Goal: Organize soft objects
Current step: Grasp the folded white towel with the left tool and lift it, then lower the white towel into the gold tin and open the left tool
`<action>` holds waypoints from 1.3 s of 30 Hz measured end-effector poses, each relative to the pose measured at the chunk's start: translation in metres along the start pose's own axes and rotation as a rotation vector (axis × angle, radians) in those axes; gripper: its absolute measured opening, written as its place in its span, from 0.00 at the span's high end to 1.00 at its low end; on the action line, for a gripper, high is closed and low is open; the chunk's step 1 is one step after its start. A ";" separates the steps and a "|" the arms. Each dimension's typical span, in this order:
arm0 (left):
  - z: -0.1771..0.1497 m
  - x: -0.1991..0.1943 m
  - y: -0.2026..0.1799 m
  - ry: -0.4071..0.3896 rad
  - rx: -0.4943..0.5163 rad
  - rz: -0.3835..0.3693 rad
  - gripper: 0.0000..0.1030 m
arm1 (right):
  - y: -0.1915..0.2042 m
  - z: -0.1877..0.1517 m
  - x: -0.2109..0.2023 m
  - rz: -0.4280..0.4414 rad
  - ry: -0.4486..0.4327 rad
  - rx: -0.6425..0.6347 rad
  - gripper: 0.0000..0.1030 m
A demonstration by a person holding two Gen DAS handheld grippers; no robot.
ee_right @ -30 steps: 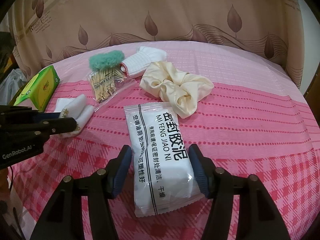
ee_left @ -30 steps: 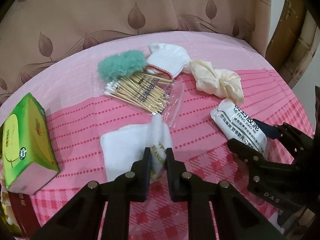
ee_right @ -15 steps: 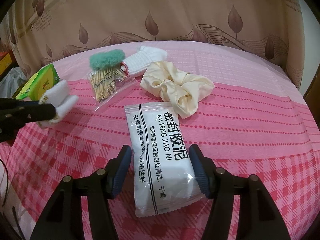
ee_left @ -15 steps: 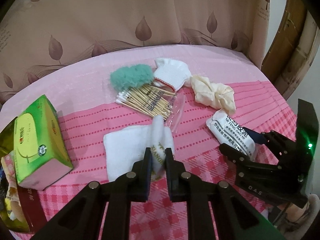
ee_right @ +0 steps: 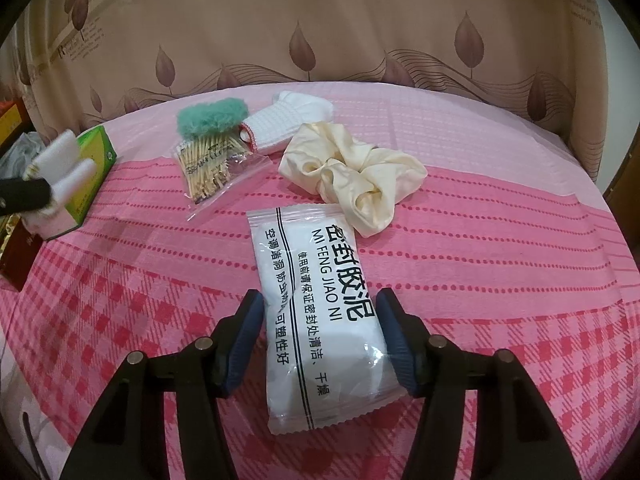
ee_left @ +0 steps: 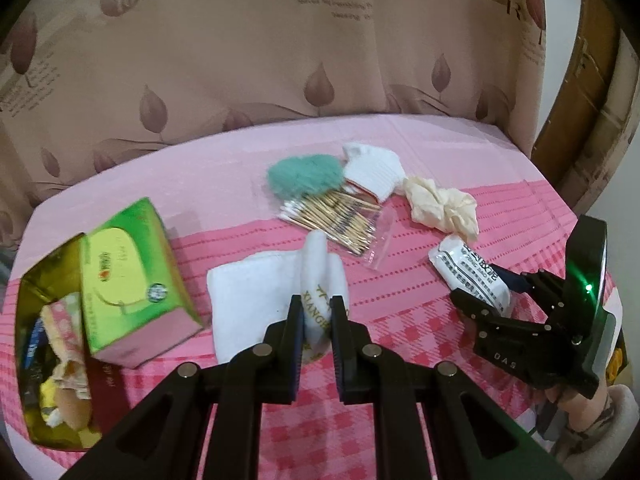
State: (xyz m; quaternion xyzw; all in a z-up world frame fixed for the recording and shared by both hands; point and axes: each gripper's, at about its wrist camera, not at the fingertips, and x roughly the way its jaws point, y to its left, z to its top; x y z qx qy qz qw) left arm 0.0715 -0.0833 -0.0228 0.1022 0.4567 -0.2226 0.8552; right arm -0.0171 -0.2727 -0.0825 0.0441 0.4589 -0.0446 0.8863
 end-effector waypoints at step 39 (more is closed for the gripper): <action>-0.021 -0.048 0.251 -0.001 -0.340 0.420 0.88 | -0.002 0.000 0.002 -0.002 0.002 -0.005 0.45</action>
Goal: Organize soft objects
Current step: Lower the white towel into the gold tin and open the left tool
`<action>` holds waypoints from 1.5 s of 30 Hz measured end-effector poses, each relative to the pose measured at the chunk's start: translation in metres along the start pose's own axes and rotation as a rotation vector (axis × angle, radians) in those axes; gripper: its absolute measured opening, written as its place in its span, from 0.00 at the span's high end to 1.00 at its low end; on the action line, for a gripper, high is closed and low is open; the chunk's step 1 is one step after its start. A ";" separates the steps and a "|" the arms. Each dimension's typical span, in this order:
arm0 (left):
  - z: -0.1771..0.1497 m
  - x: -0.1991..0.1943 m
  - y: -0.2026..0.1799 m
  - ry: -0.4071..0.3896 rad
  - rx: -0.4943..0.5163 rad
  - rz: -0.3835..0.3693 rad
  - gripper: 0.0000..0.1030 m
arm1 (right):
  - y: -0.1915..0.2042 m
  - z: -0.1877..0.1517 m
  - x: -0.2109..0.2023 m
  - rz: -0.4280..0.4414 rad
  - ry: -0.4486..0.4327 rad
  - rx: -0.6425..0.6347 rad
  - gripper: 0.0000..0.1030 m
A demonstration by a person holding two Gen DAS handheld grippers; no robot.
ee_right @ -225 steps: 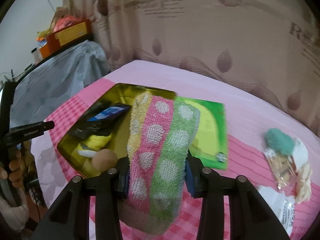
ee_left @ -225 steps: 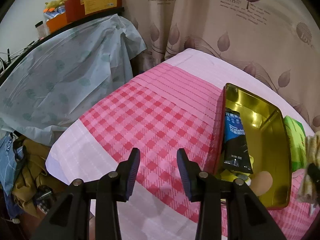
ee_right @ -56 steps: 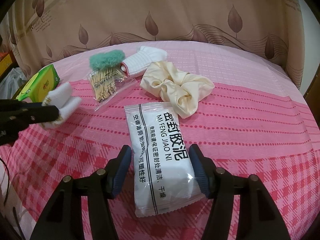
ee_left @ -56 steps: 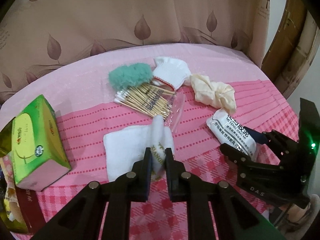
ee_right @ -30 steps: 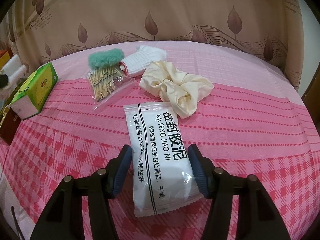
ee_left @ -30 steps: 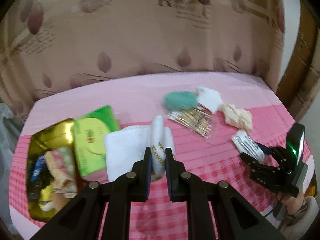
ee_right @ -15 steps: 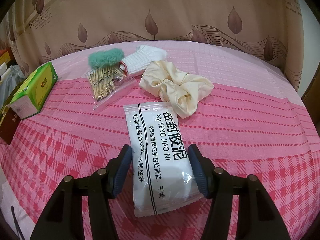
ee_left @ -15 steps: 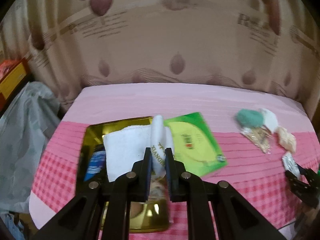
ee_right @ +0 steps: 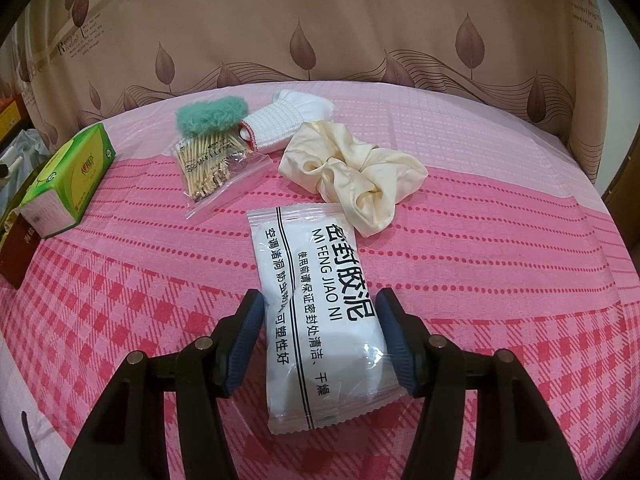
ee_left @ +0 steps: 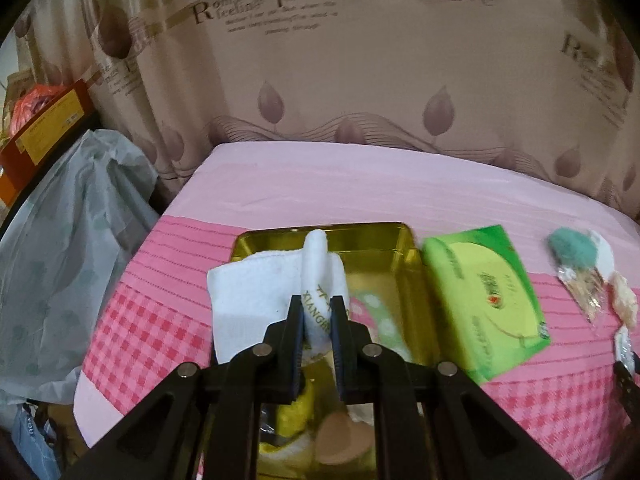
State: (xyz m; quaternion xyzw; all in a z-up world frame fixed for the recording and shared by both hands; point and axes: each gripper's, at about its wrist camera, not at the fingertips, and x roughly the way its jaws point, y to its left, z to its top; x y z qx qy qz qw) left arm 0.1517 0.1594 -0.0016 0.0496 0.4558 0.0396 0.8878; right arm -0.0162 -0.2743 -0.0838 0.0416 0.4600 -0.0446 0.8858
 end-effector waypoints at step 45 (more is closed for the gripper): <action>-0.013 0.042 0.028 0.115 -0.030 -0.013 0.69 | 0.000 -0.001 0.001 -0.010 0.003 -0.011 0.45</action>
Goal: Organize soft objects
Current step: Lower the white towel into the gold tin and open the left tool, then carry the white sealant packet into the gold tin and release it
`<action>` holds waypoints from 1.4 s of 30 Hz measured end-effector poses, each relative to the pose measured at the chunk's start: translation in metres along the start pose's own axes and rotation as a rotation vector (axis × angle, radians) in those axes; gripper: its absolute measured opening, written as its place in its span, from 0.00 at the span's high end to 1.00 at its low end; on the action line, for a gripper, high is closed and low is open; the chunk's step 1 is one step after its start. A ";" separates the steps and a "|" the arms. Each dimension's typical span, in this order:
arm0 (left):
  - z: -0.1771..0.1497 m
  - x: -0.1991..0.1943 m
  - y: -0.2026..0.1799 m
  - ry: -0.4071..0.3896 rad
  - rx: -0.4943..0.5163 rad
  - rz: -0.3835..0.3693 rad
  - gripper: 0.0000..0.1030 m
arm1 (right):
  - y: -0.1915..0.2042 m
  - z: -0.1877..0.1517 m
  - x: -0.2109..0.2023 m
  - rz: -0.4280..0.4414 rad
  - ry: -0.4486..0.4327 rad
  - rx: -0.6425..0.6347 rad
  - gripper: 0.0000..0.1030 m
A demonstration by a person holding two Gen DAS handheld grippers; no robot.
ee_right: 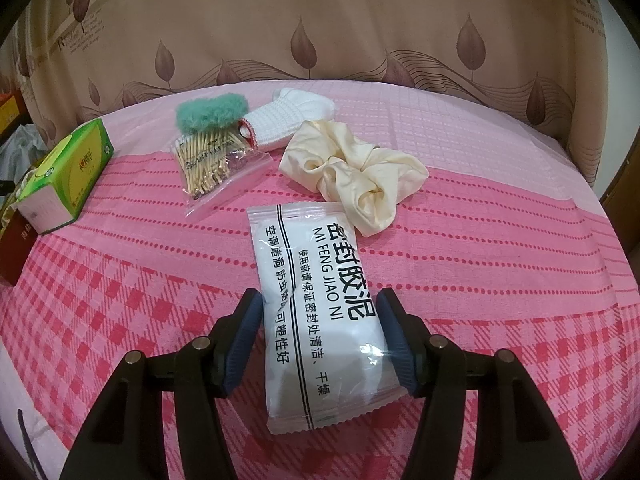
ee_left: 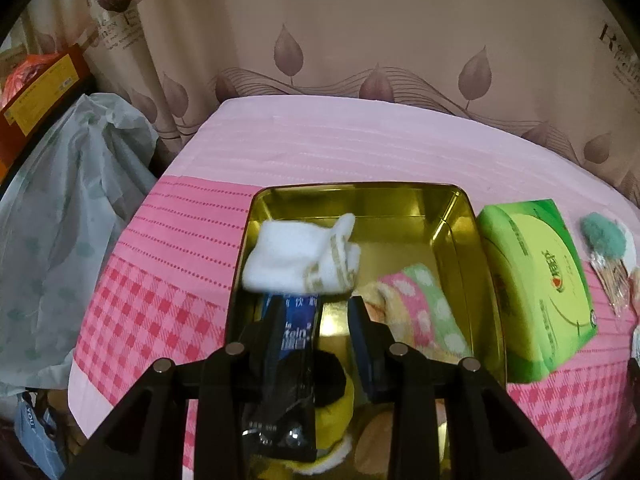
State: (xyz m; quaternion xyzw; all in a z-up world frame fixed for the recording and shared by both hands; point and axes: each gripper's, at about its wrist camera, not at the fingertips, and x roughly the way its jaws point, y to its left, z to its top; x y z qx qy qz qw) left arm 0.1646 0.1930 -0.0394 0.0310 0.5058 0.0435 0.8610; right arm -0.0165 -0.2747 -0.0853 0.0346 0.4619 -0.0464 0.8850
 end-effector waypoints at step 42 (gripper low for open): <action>-0.094 -0.055 0.063 -0.141 -0.198 0.022 0.69 | 0.097 0.010 -0.043 0.054 -0.002 -0.102 0.54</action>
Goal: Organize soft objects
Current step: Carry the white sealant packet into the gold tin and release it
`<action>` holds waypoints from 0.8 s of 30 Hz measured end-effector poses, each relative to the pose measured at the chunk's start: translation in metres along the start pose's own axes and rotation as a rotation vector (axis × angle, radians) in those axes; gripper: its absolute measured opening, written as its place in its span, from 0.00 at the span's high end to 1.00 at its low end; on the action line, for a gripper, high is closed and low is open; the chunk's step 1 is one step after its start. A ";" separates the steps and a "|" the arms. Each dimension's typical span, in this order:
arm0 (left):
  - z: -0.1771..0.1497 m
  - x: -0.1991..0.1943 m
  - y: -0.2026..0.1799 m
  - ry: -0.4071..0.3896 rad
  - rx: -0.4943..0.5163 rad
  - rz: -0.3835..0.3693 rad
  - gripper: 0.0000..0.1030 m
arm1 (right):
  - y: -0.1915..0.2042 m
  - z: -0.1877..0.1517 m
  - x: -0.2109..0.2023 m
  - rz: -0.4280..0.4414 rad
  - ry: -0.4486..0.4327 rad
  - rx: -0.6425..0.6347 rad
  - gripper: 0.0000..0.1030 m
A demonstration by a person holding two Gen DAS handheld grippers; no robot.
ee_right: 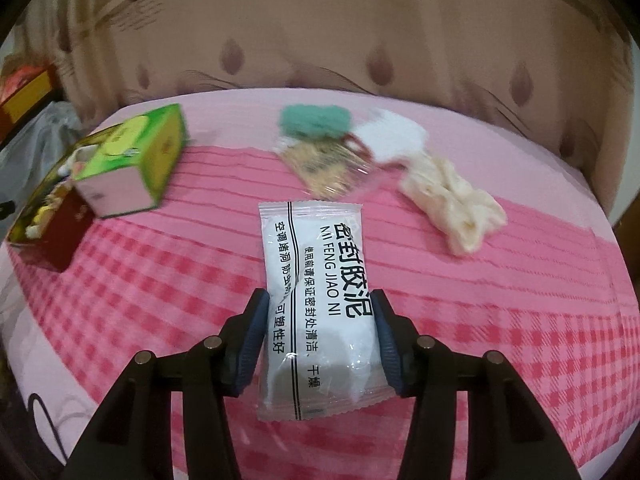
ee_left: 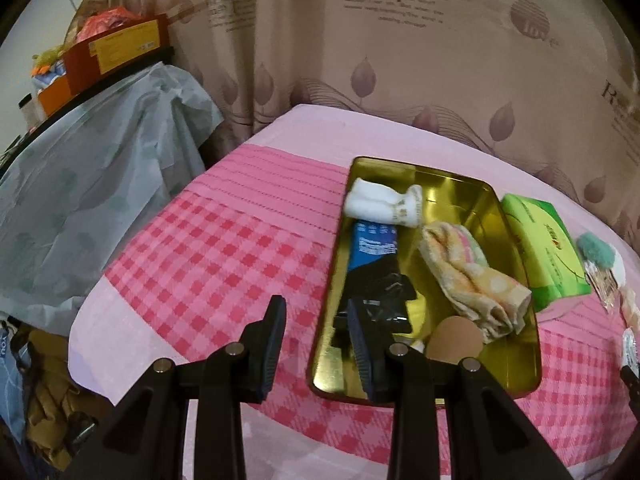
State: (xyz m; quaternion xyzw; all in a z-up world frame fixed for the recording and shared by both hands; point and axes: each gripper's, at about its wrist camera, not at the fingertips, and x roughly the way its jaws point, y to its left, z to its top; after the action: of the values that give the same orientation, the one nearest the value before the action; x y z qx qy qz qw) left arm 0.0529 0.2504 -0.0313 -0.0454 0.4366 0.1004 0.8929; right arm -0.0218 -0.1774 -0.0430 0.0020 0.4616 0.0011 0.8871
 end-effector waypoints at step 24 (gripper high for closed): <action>0.005 0.012 0.045 0.043 -0.159 0.086 0.68 | 0.227 0.098 0.012 0.339 -0.077 -0.316 0.54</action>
State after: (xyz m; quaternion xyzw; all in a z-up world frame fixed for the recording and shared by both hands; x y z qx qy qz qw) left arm 0.0538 0.2965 -0.0373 -0.0994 0.4478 0.1718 0.8719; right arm 0.0655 0.0491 0.0050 -0.0593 0.4145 0.2220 0.8806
